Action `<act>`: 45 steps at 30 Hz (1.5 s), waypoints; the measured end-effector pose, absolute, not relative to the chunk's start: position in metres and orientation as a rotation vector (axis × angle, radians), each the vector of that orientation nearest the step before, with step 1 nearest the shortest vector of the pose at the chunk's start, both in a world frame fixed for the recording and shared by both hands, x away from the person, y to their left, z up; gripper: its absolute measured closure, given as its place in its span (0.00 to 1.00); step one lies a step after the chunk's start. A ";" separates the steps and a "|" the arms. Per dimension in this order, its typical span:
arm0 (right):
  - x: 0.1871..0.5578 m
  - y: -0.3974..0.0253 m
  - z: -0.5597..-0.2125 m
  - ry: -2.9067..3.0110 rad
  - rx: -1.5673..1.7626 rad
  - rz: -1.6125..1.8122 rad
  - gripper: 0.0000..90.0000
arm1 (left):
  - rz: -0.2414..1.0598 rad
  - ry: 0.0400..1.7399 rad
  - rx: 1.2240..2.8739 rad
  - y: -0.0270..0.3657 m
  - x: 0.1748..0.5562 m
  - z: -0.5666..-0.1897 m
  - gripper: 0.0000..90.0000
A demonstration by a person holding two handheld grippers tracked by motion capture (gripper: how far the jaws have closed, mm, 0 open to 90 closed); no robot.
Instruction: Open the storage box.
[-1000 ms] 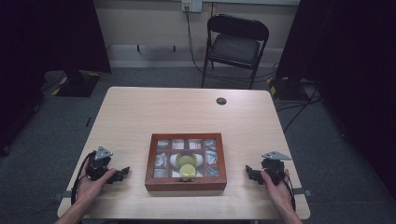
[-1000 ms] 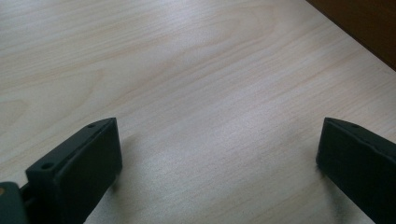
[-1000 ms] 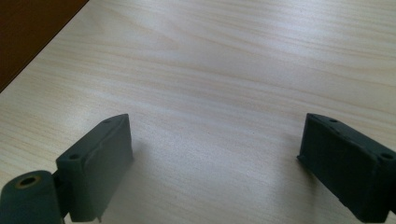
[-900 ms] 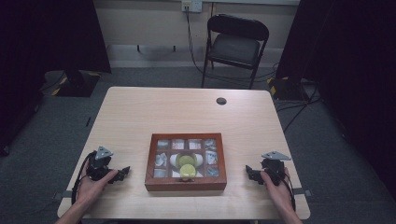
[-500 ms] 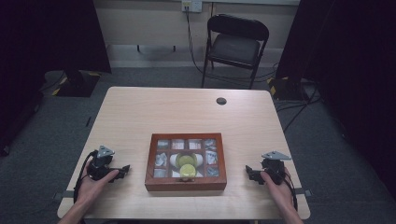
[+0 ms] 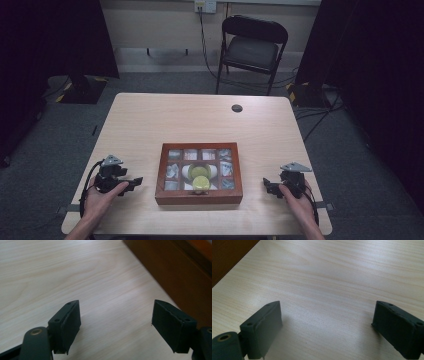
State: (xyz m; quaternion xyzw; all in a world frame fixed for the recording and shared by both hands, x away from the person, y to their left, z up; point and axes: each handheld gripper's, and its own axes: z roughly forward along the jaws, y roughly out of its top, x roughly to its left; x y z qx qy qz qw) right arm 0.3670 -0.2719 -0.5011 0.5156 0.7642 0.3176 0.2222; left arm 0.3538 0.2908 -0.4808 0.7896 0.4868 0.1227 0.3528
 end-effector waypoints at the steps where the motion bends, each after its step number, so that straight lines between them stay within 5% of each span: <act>1: 0.367 -0.272 -0.501 2.111 1.424 0.877 0.09 | 0.317 1.259 2.043 0.291 0.354 -0.481 0.30; 45: 0.367 -0.271 -0.501 2.156 1.375 0.896 0.08 | 0.221 0.803 1.996 0.224 0.335 -0.416 0.39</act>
